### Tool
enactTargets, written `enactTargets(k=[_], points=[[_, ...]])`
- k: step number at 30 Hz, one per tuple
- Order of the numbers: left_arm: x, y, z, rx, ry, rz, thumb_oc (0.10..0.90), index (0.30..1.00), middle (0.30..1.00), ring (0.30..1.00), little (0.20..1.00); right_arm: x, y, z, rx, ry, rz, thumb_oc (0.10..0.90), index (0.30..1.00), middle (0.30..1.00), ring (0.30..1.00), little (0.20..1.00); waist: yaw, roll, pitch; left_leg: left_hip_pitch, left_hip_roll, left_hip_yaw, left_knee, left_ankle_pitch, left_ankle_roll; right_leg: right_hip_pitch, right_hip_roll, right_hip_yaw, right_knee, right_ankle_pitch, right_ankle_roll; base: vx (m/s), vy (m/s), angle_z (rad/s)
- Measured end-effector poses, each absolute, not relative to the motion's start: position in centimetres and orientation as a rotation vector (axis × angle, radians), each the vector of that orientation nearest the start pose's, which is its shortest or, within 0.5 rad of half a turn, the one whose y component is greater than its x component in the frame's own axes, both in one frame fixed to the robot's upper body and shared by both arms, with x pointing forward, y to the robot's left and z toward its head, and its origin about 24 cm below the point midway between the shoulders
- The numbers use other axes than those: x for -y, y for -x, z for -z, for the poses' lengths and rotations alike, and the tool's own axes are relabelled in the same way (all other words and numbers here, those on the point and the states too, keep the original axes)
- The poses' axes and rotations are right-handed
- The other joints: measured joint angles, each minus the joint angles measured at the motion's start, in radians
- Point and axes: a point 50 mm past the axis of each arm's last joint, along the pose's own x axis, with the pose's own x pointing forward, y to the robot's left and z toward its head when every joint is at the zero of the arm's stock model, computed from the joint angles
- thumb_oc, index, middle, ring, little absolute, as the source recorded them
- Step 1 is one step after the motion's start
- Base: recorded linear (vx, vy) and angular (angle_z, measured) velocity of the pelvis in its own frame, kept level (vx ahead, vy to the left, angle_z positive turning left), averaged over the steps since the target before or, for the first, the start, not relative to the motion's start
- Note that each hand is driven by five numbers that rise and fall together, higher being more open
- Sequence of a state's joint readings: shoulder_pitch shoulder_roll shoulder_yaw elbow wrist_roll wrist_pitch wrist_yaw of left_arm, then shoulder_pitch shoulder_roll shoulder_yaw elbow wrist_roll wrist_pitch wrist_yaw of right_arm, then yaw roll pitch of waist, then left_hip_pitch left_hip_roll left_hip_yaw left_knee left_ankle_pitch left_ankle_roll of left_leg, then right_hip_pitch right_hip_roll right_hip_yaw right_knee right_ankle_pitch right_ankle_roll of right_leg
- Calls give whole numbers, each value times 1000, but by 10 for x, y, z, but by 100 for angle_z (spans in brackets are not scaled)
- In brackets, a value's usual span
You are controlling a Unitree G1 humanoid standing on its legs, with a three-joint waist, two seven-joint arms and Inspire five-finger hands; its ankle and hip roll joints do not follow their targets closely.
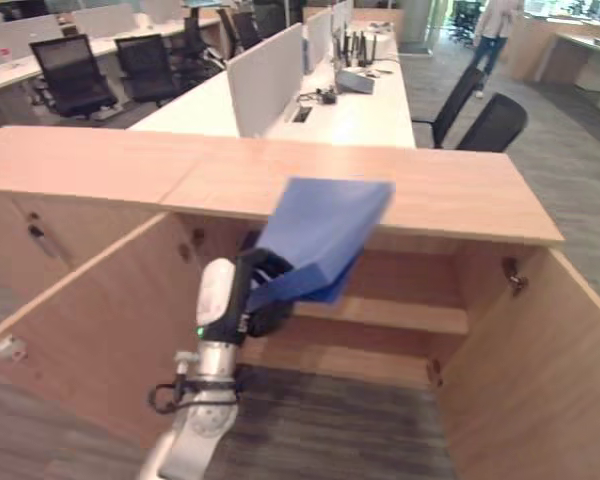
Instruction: Put the empty folder in the office cabinet
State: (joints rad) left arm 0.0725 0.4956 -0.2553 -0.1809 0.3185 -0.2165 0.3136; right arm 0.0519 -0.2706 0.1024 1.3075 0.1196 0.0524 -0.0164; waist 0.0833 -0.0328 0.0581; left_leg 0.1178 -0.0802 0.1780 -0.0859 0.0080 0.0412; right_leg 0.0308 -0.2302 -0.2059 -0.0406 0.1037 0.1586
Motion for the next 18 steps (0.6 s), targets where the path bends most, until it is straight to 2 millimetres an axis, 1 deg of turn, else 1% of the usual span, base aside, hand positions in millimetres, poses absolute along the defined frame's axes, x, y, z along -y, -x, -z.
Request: enactTargets(k=[1, 2, 3, 4, 6, 7, 8, 11, 12, 14, 15, 17, 18], points=[[-170, -227, -87, 405, -716, 115, 400, 300, 300, 300, 300, 256, -46, 165, -1397, 205, 196, 800, 900, 900, 900, 900, 1, 11, -2, -9, -4, 2, 0, 0, 0, -7, -8, -2, -2, 4, 6, -26, 21, 6], [-178, -218, -94, 373, -717, 218, 400, 300, 300, 300, 300, 262, -45, 163, -1408, 212, 189, 800, 900, 900, 900, 900, 1, 23, -4, -13, -9, 11, -1, 0, 1, -4, -23, -25, -11, 16, 16, -16, 11, 7], [-182, -208, -105, 383, -642, 254, 400, 300, 300, 300, 300, 263, -38, 163, -1434, 232, 166, 800, 900, 900, 900, 900, 5, 23, -6, -12, -14, 9, -1, -2, 4, -2, -30, -37, -11, 20, 19, -14, -4, 10], [-183, -208, -107, 379, -584, 247, 400, 300, 300, 300, 300, 262, -34, 164, -1449, 230, 161, 800, 900, 900, 900, 900, 9, 25, -8, -11, -15, 7, -1, -1, 4, -2, -31, -47, -10, 21, 20, -8, -11, 10], [-185, -212, -98, 329, -489, 233, 400, 300, 300, 300, 300, 262, -36, 164, -1443, 234, 159, 800, 900, 900, 900, 900, 7, 29, -8, -12, -14, 5, 0, 0, 5, 2, -30, -49, -11, 22, 21, -14, -14, 6], [-184, -216, -92, 305, -424, 209, 400, 300, 300, 300, 300, 261, -36, 164, -1443, 232, 155, 800, 900, 900, 900, 900, 3, 27, -7, -9, -13, -2, 0, 0, 4, 10, -27, -52, -13, 23, 19, -14, -13, 5], [-183, -218, -90, 301, -401, 200, 400, 300, 300, 300, 300, 260, -37, 164, -1444, 231, 153, 800, 900, 900, 900, 900, 3, 25, -7, -10, -12, -2, 0, 0, 4, 10, -26, -52, -13, 23, 19, -8, -12, 5], [-187, -222, -72, 205, -431, 208, 400, 300, 300, 300, 300, 258, -38, 165, -1442, 243, 136, 800, 900, 900, 900, 900, -1, 19, -7, -10, -10, -2, 0, 4, -3, 13, -22, -53, -28, 25, 17, 0, 0, 0], [-188, -222, -59, 134, -510, 244, 400, 300, 300, 300, 300, 258, -39, 165, -1438, 244, 136, 800, 900, 900, 900, 900, -2, 20, -7, -10, -10, -2, 0, 4, -3, 13, -22, -53, -28, 25, 17, 0, 0, 0], [-195, -214, -24, -54, -628, 301, 400, 300, 300, 300, 300, 257, -46, 164, -1422, 254, 127, 800, 900, 900, 900, 900, -20, 22, -4, -10, -10, 1, 0, 4, -2, 13, -21, -53, -33, 30, 13, -6, 3, -8], [-208, -199, 10, -254, -690, 304, 400, 300, 300, 300, 300, 255, -57, 163, -1395, 273, 104, 800, 900, 900, 900, 900, -37, 26, 9, -10, -8, 8, 0, 4, -1, 15, -18, -53, -42, 36, 8, -7, 2, -14], [-226, -175, 38, -442, -733, 285, 400, 300, 300, 300, 300, 251, -69, 162, -1347, 294, 67, 800, 900, 900, 900, 900, -53, 13, 41, -10, -6, 10, 1, 10, 7, 15, -14, -53, -46, 45, 2, -14, -2, -7], [-232, -165, 47, -509, -745, 279, 400, 300, 300, 300, 300, 249, -72, 161, -1331, 293, 61, 800, 900, 900, 900, 900, -52, 5, 54, -11, -5, 12, 4, 15, 14, 14, -14, -52, -46, 45, 1, -21, -2, 3]])
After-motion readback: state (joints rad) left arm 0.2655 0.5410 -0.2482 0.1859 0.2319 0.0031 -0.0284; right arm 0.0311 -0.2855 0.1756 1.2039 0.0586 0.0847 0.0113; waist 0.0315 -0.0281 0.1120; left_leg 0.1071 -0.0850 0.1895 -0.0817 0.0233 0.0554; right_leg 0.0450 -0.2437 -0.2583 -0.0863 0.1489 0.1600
